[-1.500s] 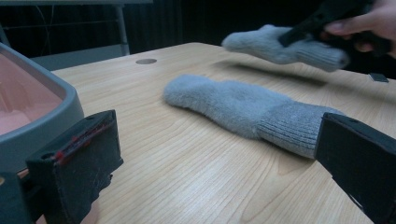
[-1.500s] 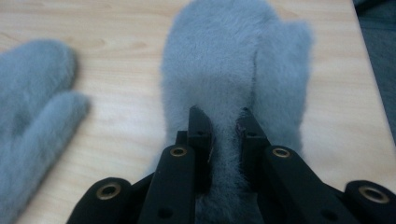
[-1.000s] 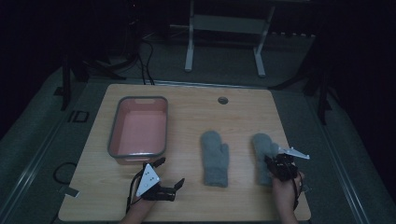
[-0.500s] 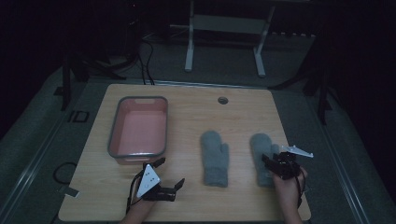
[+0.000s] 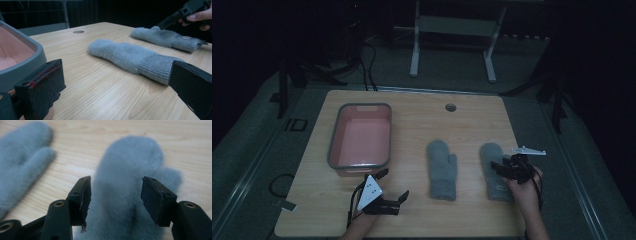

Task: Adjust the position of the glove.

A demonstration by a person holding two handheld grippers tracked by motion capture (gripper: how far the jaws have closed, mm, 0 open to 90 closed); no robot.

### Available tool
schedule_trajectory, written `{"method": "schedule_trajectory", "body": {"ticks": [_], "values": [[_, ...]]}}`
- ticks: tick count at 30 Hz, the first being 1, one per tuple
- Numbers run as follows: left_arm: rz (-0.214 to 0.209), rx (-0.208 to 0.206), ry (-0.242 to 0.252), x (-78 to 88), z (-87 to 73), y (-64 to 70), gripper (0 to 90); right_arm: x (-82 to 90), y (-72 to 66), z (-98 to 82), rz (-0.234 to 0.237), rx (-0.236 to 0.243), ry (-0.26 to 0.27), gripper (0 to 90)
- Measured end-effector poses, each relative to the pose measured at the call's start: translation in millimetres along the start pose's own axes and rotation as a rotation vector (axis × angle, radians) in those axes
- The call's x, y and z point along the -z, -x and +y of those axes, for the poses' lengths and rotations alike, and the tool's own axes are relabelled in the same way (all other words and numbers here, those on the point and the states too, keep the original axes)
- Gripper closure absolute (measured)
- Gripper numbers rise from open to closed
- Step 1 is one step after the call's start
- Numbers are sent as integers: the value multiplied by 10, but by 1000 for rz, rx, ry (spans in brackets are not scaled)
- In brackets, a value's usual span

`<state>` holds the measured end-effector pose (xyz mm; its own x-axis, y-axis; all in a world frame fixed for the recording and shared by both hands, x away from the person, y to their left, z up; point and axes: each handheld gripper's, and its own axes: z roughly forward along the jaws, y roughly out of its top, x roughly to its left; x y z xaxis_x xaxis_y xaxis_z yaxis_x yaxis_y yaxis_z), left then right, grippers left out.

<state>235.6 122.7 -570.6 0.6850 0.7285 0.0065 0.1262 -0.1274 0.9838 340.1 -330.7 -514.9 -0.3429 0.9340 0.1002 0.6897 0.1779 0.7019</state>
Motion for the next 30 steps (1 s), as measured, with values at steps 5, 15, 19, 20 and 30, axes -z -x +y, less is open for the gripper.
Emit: {"method": "schedule_trajectory", "body": {"ticks": [5, 15, 19, 20, 30], "values": [[4, 7, -2, 2, 0, -3, 10, -137, 6, -134, -59, 5, -84, 542], [-5, 10, 5, 9, -3, 1, 10, -143, -74, -133, -81, -28, -62, 819], [0, 20, 6, 15, -4, -13, 10, -24, -288, -38, -65, -87, 32, 820], [-1, 26, 3, 13, -4, -18, 9, 13, -355, -6, -55, -113, 61, 820], [-3, -7, 13, 21, -8, 10, 10, 56, -998, 256, 51, -142, 106, 819]]}}
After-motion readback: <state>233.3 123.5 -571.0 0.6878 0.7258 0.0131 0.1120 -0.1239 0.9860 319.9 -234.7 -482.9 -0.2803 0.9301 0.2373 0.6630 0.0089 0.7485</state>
